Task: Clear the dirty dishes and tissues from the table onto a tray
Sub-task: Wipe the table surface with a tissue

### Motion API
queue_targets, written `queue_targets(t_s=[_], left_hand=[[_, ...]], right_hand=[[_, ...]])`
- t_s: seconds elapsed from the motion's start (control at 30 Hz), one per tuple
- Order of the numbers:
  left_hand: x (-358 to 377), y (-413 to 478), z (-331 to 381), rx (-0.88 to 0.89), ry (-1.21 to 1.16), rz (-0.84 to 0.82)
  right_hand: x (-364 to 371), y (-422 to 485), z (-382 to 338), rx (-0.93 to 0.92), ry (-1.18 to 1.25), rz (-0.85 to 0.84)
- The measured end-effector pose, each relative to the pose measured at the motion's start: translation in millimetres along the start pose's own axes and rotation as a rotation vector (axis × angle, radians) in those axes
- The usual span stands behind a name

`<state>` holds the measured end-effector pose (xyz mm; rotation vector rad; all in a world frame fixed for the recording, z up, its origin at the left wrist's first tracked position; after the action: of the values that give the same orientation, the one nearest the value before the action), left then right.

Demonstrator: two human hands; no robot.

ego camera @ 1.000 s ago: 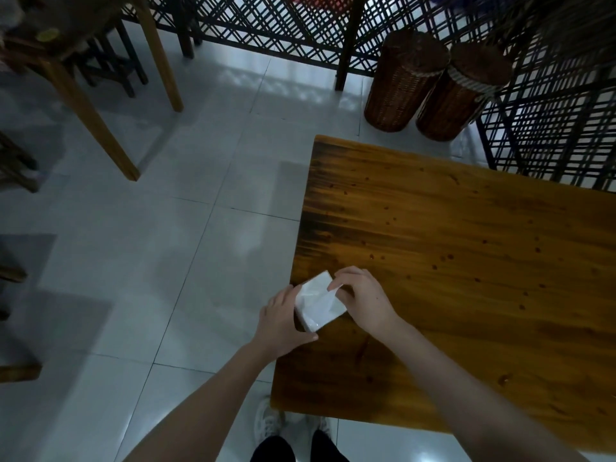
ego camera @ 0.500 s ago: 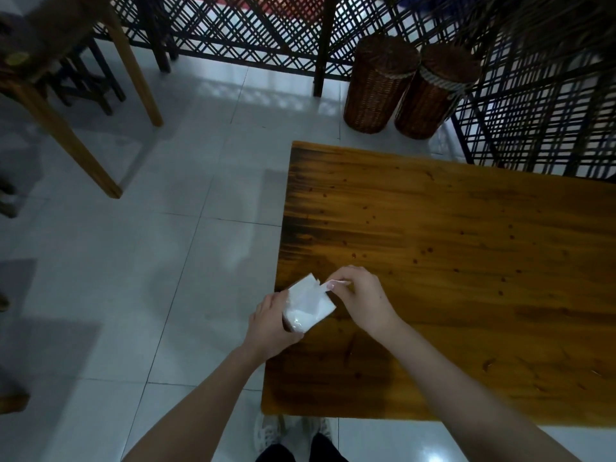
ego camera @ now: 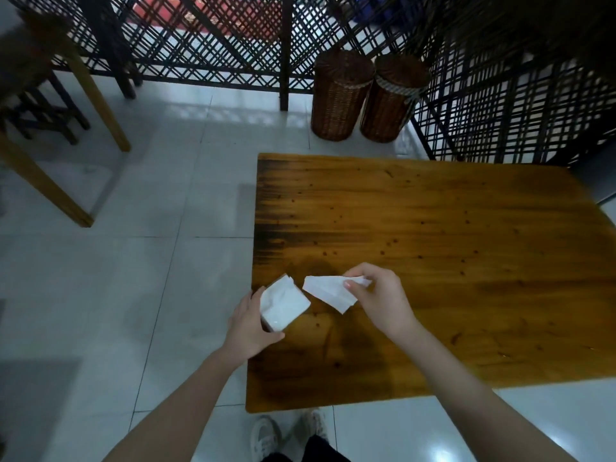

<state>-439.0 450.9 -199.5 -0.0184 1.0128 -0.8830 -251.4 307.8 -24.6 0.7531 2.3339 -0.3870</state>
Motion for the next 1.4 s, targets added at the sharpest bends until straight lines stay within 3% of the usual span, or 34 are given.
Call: queue_targets(t_s=[0.37, 0.7, 0.93, 1.2, 1.4], left_hand=[[-1.8, -34.6, 32.4, 0.122, 0.042, 0.061], [21.2, -65.5, 17.4, 0.102, 0.082, -0.059], [35.3, -67.9, 5.2, 0.101, 0.180, -0.113], [52.3, -74.2, -4.3, 0.107, 0.211, -0.216], [57.0, -77.9, -7.0, 0.135, 0.251, -0.232]], right_hand=[[-15.5, -53.4, 58.3, 0.116, 0.069, 0.073], [41.3, -73.5, 130.1, 0.455, 0.016, -0.046], [65.7, -71.4, 147.2, 0.315, -0.260, -0.077], [97.3, -88.6, 150.2, 0.208, -0.394, -0.217], [107.6, -93.6, 145.2, 0.188, -0.466, -0.178]])
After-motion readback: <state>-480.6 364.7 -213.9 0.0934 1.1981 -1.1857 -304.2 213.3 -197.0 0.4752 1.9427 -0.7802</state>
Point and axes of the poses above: each hand's wrist, its own y-axis towards the middle knuckle, its own x-axis out of the palm, z = x × y, the point moved 6 cm from there along y, towards the middle knuckle, and after that the axes turned 2 degrees about -z, right-handed, at the moved point
